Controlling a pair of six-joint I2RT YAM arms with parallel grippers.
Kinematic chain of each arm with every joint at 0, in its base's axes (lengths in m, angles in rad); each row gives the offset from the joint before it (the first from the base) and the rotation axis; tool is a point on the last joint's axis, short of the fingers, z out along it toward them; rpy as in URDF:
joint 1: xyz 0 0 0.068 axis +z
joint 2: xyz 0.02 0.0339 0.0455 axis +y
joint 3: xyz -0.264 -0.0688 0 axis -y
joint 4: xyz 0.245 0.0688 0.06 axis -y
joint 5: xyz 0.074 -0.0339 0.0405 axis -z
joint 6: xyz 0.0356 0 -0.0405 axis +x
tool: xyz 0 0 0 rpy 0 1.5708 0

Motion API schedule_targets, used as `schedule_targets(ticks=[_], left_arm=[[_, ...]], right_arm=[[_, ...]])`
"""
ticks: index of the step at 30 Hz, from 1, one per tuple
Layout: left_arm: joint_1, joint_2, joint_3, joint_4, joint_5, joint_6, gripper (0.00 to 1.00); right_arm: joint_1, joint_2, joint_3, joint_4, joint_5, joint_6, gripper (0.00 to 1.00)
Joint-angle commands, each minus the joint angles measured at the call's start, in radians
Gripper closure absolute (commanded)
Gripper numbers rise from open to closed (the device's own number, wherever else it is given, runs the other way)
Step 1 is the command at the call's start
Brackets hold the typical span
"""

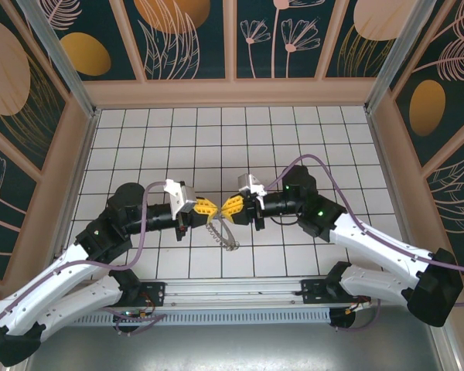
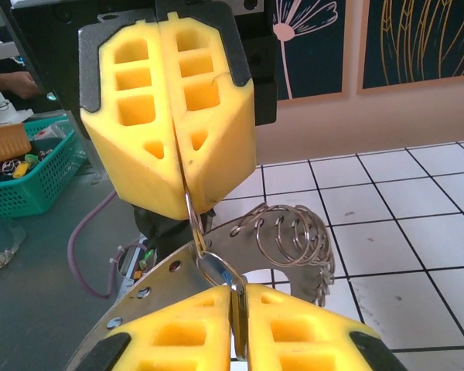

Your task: Put the keys on the keyring

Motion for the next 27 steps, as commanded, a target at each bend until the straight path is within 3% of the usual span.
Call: schedule_targets(ticks=[1, 6, 16, 27], left_arm=[[0.000, -0.016, 0.041, 0.088, 0.028, -0.014, 1.00], [0.000, -0.026, 0.030, 0.101, 0.030, -0.023, 1.00], [0.000, -0.017, 0.022, 0.095, 0.042, -0.016, 1.00], [0.000, -0.004, 0.018, 0.103, 0.091, -0.026, 1.00]], right_arm=[[-0.010, 0.006, 0.024, 0.006, -0.015, 0.010, 0.90], [-0.010, 0.023, 0.034, 0.013, -0.031, 0.012, 1.00], [-0.005, -0.008, -0.013, 0.114, -0.132, 0.042, 0.87], [-0.001, 0.019, -0.001, 0.120, -0.130, 0.037, 0.89]])
